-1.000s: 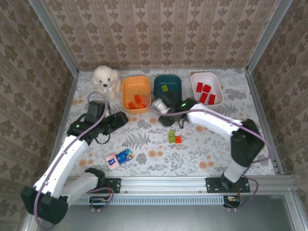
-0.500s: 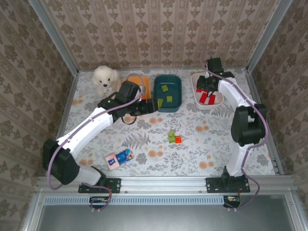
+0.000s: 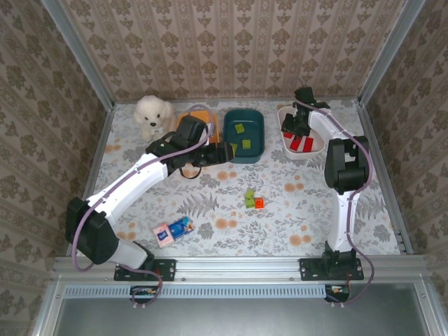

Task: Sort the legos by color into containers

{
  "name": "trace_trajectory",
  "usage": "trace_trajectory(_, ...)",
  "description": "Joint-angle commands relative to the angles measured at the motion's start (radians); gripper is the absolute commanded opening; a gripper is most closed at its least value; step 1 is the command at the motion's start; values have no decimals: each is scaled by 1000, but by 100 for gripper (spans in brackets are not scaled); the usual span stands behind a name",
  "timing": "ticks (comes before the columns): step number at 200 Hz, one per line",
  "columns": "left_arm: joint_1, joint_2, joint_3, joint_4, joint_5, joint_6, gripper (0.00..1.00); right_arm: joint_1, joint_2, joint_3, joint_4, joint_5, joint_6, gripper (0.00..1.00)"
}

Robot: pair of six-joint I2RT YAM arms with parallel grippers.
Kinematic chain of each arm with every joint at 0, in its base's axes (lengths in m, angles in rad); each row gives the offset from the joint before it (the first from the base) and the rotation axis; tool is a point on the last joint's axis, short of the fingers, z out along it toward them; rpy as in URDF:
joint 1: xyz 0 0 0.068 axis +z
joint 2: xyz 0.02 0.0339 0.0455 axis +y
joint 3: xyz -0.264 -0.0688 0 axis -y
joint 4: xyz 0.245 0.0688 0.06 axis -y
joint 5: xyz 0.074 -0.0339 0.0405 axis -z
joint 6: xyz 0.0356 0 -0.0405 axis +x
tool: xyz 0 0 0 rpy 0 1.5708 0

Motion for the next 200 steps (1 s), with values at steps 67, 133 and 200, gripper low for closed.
trace_trajectory(67,-7,12,30,-12,2,19,72,-19,53,41,-65,-32,46,45)
trace_trajectory(133,-16,15,35,-35,1,39,72,-21,-31,44,-73,1,43,54)
trace_trajectory(200,-95,195,123,-185,9,88,74,86,-492,-314,134,63,54,58)
